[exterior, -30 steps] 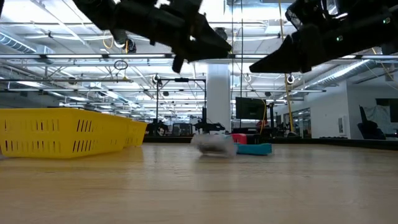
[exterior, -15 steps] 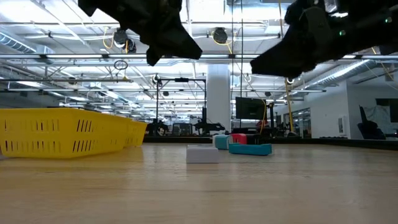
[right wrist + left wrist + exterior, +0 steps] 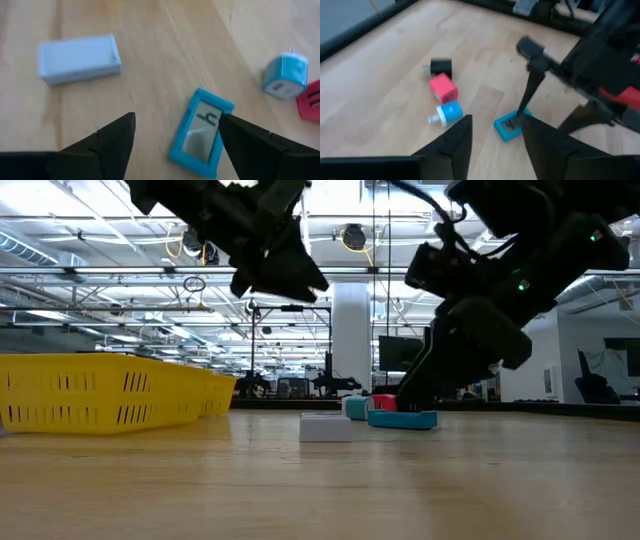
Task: Pick & Place Office items
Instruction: Put the light blue timer into the bottom yellow basket
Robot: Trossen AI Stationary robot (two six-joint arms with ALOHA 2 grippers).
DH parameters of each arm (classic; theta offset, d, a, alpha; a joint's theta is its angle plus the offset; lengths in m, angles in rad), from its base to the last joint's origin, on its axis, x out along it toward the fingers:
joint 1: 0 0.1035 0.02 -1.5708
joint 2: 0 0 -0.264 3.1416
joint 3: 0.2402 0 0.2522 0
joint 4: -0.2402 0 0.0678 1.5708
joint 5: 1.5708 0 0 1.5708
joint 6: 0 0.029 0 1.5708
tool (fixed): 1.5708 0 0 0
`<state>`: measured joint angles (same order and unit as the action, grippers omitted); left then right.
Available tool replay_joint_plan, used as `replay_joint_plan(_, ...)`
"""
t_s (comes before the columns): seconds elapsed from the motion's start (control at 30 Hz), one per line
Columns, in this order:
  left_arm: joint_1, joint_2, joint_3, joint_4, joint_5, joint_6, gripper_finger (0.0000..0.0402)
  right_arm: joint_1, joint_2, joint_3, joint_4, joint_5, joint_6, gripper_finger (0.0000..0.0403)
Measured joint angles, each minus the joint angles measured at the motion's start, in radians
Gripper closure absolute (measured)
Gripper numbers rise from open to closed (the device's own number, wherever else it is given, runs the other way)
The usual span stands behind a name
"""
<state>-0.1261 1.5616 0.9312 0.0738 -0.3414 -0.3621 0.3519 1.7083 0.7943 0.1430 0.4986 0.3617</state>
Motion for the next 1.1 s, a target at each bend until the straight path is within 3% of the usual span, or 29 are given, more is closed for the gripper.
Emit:
replay_joint_plan(0.4, 0.000, 0.077, -0.001, 0.007, 0.003, -0.015, 0.0188, -0.051, 0.007, 0.005, -0.095, -0.005, 0.074, 0.0150)
replay_joint_plan(0.57, 0.001, 0.075, -0.001, 0.016, 0.002, -0.010, 0.0187, -0.099, 0.033, 0.005, -0.087, -0.125, 0.086, 0.0152)
replay_joint_plan(0.7, 0.001, 0.075, -0.001, 0.040, 0.002, -0.008, 0.0187, -0.127, 0.060, 0.008, -0.074, -0.160, 0.100, 0.0159)
replay_joint_plan(0.8, 0.002, 0.075, -0.001, 0.033, 0.002, 0.012, 0.0187, -0.135, 0.063, 0.008, -0.075, -0.174, 0.083, 0.0183)
replay_joint_plan(0.97, 0.002, 0.075, -0.001, 0.034, 0.002, 0.021, 0.0188, -0.146, 0.064, 0.007, -0.075, -0.213, 0.057, 0.0262)
replay_joint_plan(1.1, 0.002, 0.075, -0.001, 0.036, 0.002, 0.019, 0.0188, -0.146, 0.052, 0.007, -0.081, -0.214, -0.023, 0.0264)
